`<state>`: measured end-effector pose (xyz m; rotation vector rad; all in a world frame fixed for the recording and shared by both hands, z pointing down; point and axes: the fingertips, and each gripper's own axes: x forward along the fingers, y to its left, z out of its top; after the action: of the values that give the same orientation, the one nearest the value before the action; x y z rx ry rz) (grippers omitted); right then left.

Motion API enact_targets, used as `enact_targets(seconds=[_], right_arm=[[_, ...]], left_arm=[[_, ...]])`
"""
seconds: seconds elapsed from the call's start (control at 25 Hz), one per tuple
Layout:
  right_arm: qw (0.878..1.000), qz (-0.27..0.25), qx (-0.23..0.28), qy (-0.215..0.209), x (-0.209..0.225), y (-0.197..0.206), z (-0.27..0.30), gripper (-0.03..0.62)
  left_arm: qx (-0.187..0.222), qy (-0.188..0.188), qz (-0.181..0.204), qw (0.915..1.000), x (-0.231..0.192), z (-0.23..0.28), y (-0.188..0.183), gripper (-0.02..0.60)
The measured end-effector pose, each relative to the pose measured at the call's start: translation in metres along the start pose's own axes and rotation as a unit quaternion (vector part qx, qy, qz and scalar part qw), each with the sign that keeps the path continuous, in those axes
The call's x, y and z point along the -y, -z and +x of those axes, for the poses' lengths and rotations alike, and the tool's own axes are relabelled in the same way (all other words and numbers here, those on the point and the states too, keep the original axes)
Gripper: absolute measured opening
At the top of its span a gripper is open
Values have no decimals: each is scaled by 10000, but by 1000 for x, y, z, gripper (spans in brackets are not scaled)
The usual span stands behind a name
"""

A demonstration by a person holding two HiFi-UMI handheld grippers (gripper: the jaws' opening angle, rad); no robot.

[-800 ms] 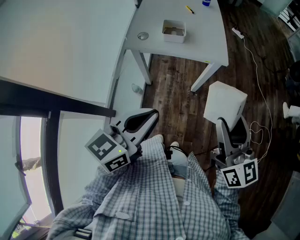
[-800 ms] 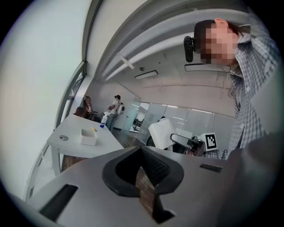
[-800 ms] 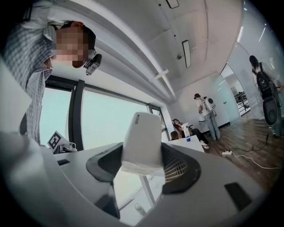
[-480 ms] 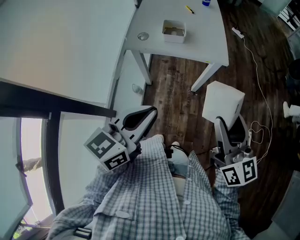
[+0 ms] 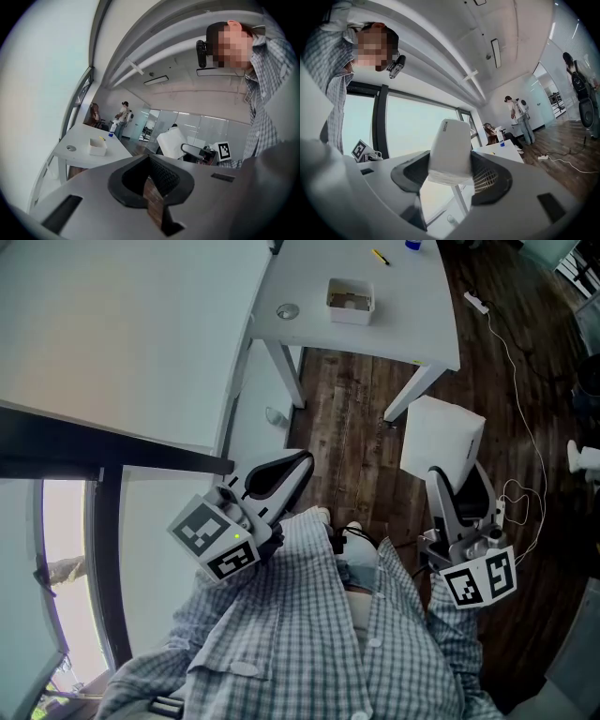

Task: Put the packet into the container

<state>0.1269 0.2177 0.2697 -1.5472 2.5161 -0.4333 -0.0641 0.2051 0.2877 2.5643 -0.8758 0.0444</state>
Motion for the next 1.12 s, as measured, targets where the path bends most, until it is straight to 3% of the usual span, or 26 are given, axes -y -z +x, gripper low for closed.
enact_targets(seconds=[0.44,1.12], right_arm=[[9995,-68,-292,84,-2,11,4,259],[9995,95,-236,189,-21,21,13,259]], left_arm=[[-22,190,-6,9998,0,6,0,8],[-11,332,29,9994,-15,-11,-1,8]])
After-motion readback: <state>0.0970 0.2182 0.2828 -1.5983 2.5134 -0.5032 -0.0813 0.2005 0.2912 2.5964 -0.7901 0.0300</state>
